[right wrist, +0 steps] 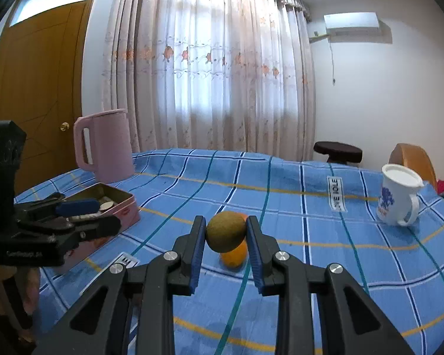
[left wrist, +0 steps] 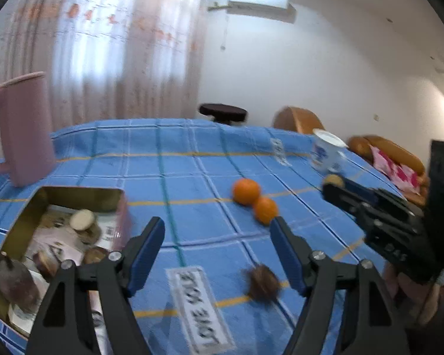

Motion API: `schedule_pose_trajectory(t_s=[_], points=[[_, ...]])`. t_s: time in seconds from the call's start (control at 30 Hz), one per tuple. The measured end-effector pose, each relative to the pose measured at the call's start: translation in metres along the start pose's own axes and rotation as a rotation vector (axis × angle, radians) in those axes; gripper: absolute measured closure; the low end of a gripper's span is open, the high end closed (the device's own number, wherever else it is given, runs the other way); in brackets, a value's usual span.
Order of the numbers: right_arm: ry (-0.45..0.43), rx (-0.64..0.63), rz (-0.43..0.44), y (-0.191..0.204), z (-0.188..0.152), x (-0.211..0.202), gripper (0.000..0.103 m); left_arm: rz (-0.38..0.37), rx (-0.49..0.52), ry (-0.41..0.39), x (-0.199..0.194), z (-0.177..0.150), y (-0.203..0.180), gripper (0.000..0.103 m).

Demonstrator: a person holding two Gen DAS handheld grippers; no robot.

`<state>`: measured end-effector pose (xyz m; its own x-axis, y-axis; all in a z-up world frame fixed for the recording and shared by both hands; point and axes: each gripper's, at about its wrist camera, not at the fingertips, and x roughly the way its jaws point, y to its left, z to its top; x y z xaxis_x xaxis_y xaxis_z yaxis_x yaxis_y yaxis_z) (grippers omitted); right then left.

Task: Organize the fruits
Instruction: 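Carry the brown fruit with the left tool while the right tool carries the kiwi over the tin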

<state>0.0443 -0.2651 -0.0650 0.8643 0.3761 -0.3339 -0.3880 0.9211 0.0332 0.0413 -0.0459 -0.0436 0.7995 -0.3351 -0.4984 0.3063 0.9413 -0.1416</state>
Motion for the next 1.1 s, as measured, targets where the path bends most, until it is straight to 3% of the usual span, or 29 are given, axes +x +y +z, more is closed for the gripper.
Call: schedule_pose_trajectory(t_s=[0.17, 0.33, 0.53, 0.57, 0.6, 0.63, 0.73, 0.9, 1.1], points=[[0.015, 0.017, 0.002, -0.001, -0.007, -0.013, 0.074, 0.000, 0.099, 0.119, 0.021, -0.012, -0.028, 0.024], [0.012, 0.025, 0.004, -0.002, -0.009, -0.020, 0.074, 0.009, 0.070, 0.240, 0.046, -0.019, -0.022, 0.027], [0.012, 0.027, 0.018, 0.001, -0.010, -0.018, 0.074, -0.049, 0.066, 0.288, 0.054, -0.026, -0.026, 0.041], [0.013, 0.026, 0.019, 0.002, -0.010, -0.017, 0.074, -0.063, 0.070, 0.297, 0.056, -0.027, -0.029, 0.046], [0.015, 0.024, 0.021, 0.003, -0.010, -0.016, 0.074, -0.077, 0.070, 0.308, 0.059, -0.028, -0.030, 0.060], [0.017, 0.023, 0.023, 0.004, -0.010, -0.016, 0.074, -0.081, 0.071, 0.319, 0.061, -0.029, -0.031, 0.061], [0.021, 0.024, 0.032, 0.006, -0.009, -0.014, 0.074, -0.082, 0.075, 0.298, 0.057, -0.028, -0.033, 0.061], [0.038, 0.019, 0.066, 0.013, -0.006, -0.007, 0.074, -0.009, 0.062, 0.198, 0.033, -0.013, -0.018, 0.061], [0.042, 0.007, 0.153, 0.034, 0.014, 0.007, 0.074, 0.132, 0.025, 0.072, -0.003, 0.008, 0.022, 0.061]])
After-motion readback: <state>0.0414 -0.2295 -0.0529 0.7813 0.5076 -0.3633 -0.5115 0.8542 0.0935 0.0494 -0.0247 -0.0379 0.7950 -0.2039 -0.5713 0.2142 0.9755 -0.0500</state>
